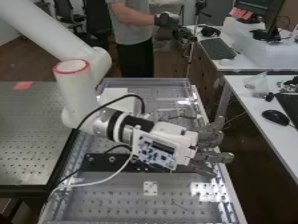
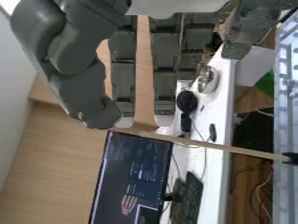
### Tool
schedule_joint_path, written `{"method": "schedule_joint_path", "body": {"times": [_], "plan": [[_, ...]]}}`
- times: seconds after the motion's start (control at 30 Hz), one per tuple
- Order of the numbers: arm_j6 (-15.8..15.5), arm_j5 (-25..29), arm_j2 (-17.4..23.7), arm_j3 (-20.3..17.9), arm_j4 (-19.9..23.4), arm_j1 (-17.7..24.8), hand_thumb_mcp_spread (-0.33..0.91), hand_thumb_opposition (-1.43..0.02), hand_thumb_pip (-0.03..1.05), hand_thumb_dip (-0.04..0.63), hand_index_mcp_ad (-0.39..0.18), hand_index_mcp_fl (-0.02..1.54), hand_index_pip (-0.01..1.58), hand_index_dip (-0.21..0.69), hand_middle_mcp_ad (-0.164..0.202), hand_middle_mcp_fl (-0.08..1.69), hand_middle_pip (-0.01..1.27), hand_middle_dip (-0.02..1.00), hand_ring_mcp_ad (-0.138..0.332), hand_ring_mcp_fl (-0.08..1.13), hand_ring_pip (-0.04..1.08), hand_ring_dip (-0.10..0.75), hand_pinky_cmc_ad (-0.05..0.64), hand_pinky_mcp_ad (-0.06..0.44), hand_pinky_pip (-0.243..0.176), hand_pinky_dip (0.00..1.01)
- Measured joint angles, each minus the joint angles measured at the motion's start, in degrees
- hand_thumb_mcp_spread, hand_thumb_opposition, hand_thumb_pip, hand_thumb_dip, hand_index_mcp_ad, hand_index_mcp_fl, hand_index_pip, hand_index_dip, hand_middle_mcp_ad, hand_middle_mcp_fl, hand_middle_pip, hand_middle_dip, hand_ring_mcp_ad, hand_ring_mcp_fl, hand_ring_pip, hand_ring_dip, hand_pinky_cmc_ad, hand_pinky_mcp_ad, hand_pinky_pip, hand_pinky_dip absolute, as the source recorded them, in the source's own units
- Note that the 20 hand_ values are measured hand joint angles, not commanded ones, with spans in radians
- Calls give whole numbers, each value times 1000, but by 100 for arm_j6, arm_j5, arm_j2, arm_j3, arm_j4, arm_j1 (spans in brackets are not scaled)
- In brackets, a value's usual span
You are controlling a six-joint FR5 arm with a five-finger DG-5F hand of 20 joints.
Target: Grab the chopstick and place it in the clear container
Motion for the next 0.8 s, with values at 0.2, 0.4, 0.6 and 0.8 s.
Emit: {"method": "schedule_joint_path", "body": {"times": [0.2, 0.4, 0.6, 0.8], "plan": [[56, -64, -88, 62, -93, 11, 379, -819, 803, 372, -122, 524, 709, 164, 126, 674, 129, 607, 61, 213, 87, 251, 215, 250, -94, 133], [53, -104, -145, 83, -167, 8, 380, -819, 799, 372, -122, 501, 709, 164, 117, 654, 143, 623, 51, 213, 86, 251, 216, 246, -93, 127], [-77, -150, -196, 117, -273, -6, 421, -819, 766, 372, -136, 316, 665, 164, 115, 637, 157, 625, 51, 229, 87, 284, 220, 250, -87, 131], [-298, -192, -213, 203, -426, -23, 468, -834, 747, 380, -138, 112, 661, 227, 115, 529, 164, 682, 54, 213, 91, 300, 225, 180, -87, 136]]}}
